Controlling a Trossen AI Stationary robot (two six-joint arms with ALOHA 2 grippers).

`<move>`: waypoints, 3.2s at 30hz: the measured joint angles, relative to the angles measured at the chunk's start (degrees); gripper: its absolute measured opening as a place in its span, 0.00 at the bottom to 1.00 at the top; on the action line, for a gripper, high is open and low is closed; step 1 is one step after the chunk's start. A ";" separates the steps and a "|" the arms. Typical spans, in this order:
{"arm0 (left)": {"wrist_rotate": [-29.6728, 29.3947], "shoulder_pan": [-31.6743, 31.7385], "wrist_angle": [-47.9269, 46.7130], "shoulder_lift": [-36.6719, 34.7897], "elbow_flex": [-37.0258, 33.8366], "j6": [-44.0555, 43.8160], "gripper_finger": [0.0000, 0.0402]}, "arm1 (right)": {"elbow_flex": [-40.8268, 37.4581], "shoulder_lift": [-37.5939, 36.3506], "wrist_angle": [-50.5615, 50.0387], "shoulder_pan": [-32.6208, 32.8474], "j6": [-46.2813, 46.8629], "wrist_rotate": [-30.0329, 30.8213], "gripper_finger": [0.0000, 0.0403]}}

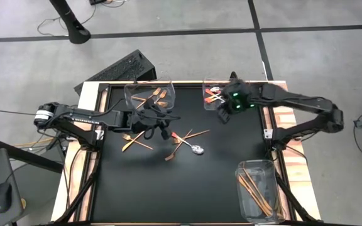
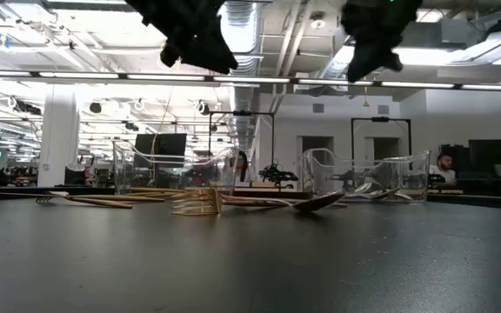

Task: Sort silverware by color (type)
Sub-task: Put the orange spoon into the top right transparent bin

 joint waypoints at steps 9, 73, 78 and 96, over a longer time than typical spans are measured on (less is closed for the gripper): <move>-0.67 4.44 -4.64 -1.60 0.02 -8.58 0.31 | -0.02 15.31 7.57 6.04 -3.63 -5.50 0.20; 3.35 8.81 -24.60 -12.44 0.04 -1.22 0.31 | 0.55 31.99 15.90 19.47 -0.31 4.32 0.03; 3.82 10.56 -23.53 -12.44 0.04 0.05 0.31 | 0.61 25.67 11.63 19.29 -3.15 6.22 0.03; 4.90 12.26 -17.51 -12.43 0.04 3.00 0.31 | 0.63 9.58 -8.60 19.77 -3.89 17.91 0.03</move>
